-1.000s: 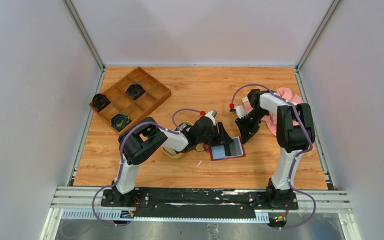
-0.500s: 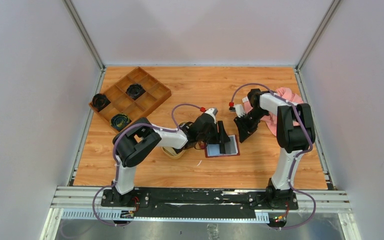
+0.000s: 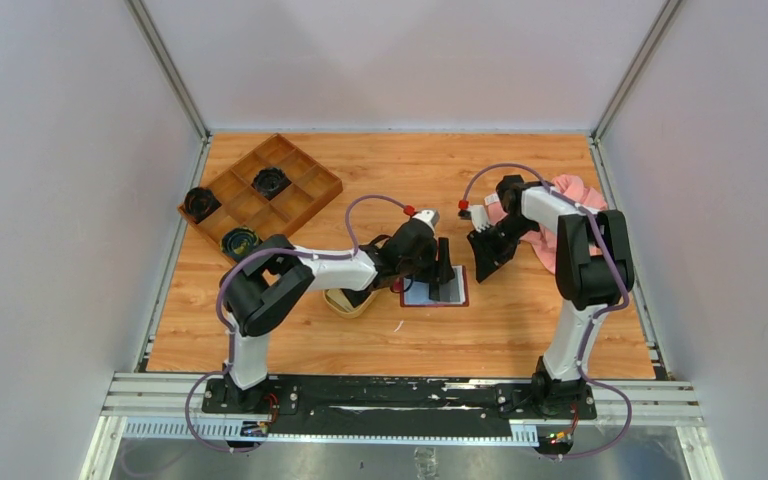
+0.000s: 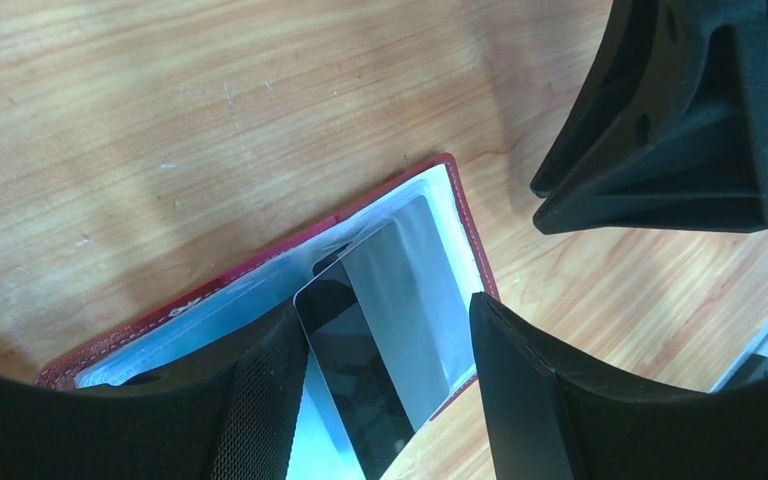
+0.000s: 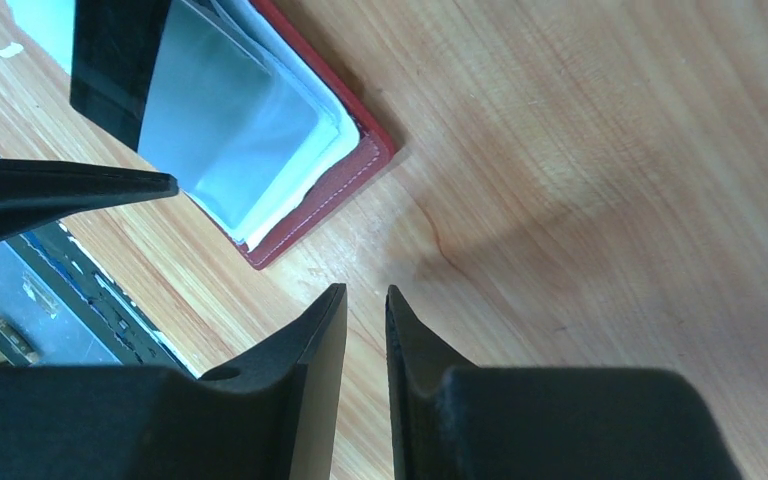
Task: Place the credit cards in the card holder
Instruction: Insert the credit card into the card holder.
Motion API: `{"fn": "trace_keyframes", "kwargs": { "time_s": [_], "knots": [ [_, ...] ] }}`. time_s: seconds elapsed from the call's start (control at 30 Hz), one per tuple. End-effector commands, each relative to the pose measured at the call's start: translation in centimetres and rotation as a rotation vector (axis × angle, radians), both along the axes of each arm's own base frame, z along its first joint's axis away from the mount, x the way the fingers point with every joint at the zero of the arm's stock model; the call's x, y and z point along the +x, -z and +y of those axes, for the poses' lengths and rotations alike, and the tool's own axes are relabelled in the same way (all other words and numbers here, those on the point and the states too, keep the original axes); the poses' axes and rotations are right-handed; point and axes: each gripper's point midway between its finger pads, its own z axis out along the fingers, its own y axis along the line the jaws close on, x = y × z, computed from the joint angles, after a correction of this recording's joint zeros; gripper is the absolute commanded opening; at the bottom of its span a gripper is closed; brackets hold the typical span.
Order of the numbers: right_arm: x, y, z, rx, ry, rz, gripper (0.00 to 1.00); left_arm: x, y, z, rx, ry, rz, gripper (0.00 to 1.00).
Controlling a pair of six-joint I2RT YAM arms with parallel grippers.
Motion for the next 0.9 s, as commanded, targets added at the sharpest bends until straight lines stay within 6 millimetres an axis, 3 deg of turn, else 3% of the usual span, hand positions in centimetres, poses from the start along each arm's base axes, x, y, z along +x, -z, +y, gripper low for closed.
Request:
{"fn": "trace_keyframes", "kwargs": {
  "time_s": [0.0,0.2,0.47,0.53,0.63,0.77,0.87],
  "knots": [
    [-0.4,-1.2,1.1,0.063,0.011,-0.014,0.25,1.0,-1.9,0.5,0.056,0.030,-0.077,0.65],
    [-0.4,-1.8,2.4,0.145,0.032,-0.005,0.25,1.3,-3.0,0.6,0.061,0.050,-0.116,0.68],
    [-0.3,-2.2,2.8,0.180,0.048,-0.002,0.25,0.7,-1.8,0.5,0.055,0.086,-0.068,0.75],
    [-0.3,-2.3,2.8,0.187,0.057,-0.005,0.25,1.0,-2.5,1.1,0.063,0.069,-0.099,0.75],
    [-0.2,-2.4,3.0,0.206,0.073,-0.005,0.24,1.5,-5.4,2.2,0.059,0.043,-0.182,0.74],
    [-0.2,-2.1,3.2,0.220,0.099,0.020,0.17,1.3,-7.9,3.6,0.045,0.008,-0.241,0.67],
    [-0.3,-1.6,3.1,0.212,0.106,0.036,0.12,0.4,-7.7,4.0,0.030,0.010,-0.214,0.49]
  ]
}}
